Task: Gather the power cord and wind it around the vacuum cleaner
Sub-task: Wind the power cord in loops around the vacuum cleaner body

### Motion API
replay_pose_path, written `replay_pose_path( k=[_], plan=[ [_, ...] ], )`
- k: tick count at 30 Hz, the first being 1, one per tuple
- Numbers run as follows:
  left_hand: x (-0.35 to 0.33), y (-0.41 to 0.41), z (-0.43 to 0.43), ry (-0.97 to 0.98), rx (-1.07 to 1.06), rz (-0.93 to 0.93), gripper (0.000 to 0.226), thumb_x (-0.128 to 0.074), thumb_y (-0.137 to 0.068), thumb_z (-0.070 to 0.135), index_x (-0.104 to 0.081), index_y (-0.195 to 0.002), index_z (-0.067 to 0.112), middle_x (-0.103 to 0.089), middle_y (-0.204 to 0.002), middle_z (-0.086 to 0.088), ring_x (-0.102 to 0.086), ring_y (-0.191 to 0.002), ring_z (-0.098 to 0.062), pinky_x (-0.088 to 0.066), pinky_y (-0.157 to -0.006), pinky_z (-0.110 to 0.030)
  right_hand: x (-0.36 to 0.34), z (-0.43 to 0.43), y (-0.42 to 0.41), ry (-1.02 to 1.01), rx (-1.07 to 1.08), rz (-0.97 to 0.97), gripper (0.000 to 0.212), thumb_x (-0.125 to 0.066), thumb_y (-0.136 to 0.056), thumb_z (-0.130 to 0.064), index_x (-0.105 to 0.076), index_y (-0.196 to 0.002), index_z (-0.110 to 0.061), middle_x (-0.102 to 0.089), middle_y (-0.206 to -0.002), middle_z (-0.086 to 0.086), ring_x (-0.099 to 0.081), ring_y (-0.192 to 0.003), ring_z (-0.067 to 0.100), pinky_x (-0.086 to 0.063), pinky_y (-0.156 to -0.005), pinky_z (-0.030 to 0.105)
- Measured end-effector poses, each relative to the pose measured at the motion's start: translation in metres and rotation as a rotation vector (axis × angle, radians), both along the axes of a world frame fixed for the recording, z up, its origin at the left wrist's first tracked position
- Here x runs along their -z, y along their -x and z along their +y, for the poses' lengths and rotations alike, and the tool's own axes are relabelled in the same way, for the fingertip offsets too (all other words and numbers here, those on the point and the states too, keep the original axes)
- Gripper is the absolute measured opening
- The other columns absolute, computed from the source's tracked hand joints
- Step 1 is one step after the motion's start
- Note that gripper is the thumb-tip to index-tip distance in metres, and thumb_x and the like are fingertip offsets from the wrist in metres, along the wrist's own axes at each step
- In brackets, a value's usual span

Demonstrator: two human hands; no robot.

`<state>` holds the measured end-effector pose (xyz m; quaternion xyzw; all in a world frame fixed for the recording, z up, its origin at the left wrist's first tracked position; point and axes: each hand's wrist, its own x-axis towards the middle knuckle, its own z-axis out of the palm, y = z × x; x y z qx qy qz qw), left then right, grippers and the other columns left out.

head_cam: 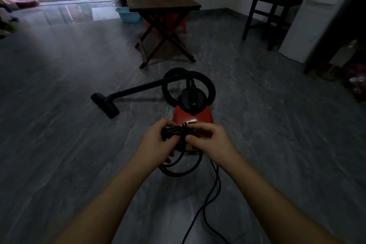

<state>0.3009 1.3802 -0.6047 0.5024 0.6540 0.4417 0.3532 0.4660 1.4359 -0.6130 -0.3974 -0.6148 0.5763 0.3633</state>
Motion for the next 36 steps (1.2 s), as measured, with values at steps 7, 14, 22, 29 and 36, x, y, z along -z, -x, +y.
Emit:
replay_pose_path(
  k=[7,14,22,29,36],
  plan=[
    [-0.010,-0.002,0.000,0.094,0.019,-0.140,0.017,-0.071,-0.085,0.013,-0.064,-0.100,0.014,-0.071,-0.073,-0.005,-0.067,-0.057,-0.021,-0.059,-0.056,-0.044,-0.005,0.004,-0.006,-0.020,-0.017,-0.045,0.029,-0.076,-0.082,-0.003,-0.074,-0.109,-0.011,-0.076,-0.098,0.006,-0.074,-0.085,0.016,-0.059,-0.069,0.023],
    [-0.017,-0.004,-0.004,0.147,0.018,-0.282,0.036,-0.072,-0.084,0.042,-0.067,-0.101,0.010,-0.074,-0.076,-0.005,-0.068,-0.061,-0.024,-0.056,-0.056,-0.038,-0.005,0.003,-0.009,-0.033,-0.057,-0.049,0.030,-0.075,-0.083,-0.005,-0.074,-0.110,-0.016,-0.076,-0.101,0.000,-0.073,-0.094,0.011,-0.060,-0.077,0.024],
    [-0.021,-0.003,-0.006,0.201,0.000,-0.317,0.033,-0.065,-0.090,0.040,-0.071,-0.101,0.010,-0.077,-0.082,-0.008,-0.072,-0.069,-0.022,-0.056,-0.059,-0.034,-0.001,0.000,-0.003,-0.060,-0.108,-0.027,0.034,-0.073,-0.084,-0.003,-0.074,-0.111,-0.024,-0.076,-0.105,0.001,-0.072,-0.101,0.015,-0.059,-0.089,0.039],
    [-0.015,0.003,-0.001,0.153,-0.015,-0.414,0.032,-0.063,-0.092,0.036,-0.076,-0.095,0.008,-0.070,-0.099,-0.030,-0.058,-0.052,-0.017,-0.047,-0.049,-0.026,-0.005,0.006,-0.006,-0.093,-0.074,-0.033,0.028,-0.072,-0.087,-0.009,-0.072,-0.114,-0.014,-0.075,-0.108,0.003,-0.071,-0.101,0.013,-0.058,-0.089,0.031],
    [-0.012,0.015,0.005,0.174,-0.088,-0.794,0.026,-0.060,-0.093,0.032,-0.076,-0.100,0.012,-0.072,-0.113,-0.016,-0.048,-0.051,-0.009,-0.041,-0.047,-0.023,-0.006,0.009,-0.011,-0.038,-0.059,-0.019,0.026,-0.075,-0.084,-0.009,-0.072,-0.109,-0.011,-0.076,-0.102,0.006,-0.073,-0.095,0.018,-0.061,-0.083,0.034]
  ],
)
